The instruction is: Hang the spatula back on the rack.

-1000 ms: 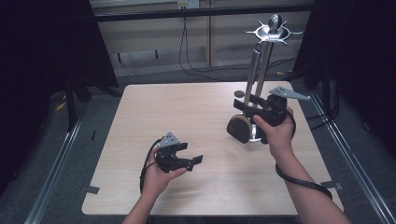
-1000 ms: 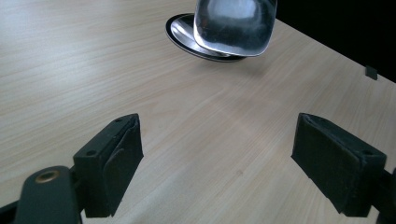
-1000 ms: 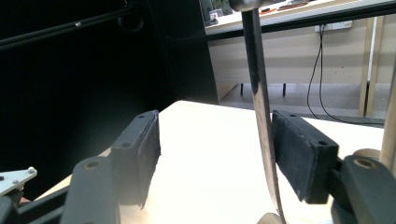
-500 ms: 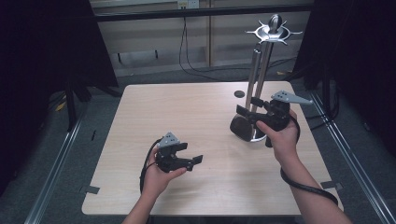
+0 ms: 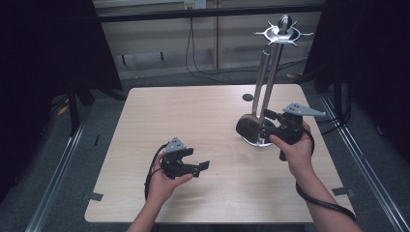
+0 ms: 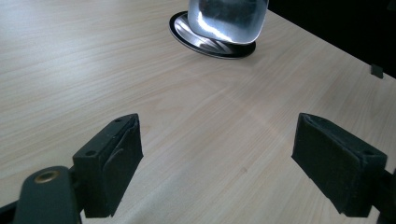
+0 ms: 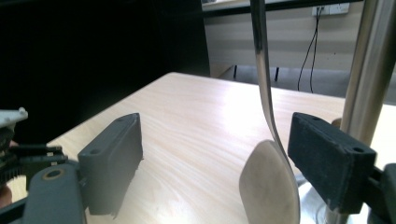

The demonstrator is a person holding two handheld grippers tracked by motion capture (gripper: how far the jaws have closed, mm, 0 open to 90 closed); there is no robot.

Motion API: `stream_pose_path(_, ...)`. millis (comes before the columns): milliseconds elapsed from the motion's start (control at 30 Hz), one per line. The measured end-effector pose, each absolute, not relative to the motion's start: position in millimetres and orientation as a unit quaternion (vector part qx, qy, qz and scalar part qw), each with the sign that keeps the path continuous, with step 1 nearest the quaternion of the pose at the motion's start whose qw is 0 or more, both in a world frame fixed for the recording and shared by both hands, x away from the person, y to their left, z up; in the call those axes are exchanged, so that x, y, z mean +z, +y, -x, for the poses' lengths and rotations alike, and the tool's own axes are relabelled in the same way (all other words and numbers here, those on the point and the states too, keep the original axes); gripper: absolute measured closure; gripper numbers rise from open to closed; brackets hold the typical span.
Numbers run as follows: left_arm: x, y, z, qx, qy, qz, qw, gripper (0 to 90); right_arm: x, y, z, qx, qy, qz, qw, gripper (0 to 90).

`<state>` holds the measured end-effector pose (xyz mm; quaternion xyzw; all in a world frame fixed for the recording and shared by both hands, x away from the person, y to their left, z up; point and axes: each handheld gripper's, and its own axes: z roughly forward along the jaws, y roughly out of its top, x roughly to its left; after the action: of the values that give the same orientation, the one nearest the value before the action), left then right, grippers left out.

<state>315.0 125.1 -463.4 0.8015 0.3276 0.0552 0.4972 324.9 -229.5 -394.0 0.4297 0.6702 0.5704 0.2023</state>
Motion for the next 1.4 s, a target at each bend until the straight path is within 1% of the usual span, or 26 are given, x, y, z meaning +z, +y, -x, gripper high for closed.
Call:
stream_pose_path(167, -462.7, 125.5, -314.9, 0.060, 0.326, -0.803, 0.494, 15.6, -399.1, -230.0, -317.4, 0.561, 0.679, -0.426, 0.208, 14.8)
stream_pose_path(533, -464.5, 124.9, -315.0, 0.059, 0.327, -0.803, 0.495, 15.3, -410.6, -234.8, -302.5, 0.546, 0.694, -0.424, 0.204, 9.2)
stream_pose_path(833, -464.8, 126.1, -315.4, 0.061, 0.327, -0.803, 0.495, 14.8, -422.0, -244.0, -299.7, 0.550, 0.693, -0.427, 0.184, 8.6)
stream_pose_path(1400, -462.6, 127.9, -314.6, 0.066, 0.328, -0.799, 0.500, 13.0, -446.8, -254.8, -281.3, 0.534, 0.710, -0.424, 0.174, 8.2)
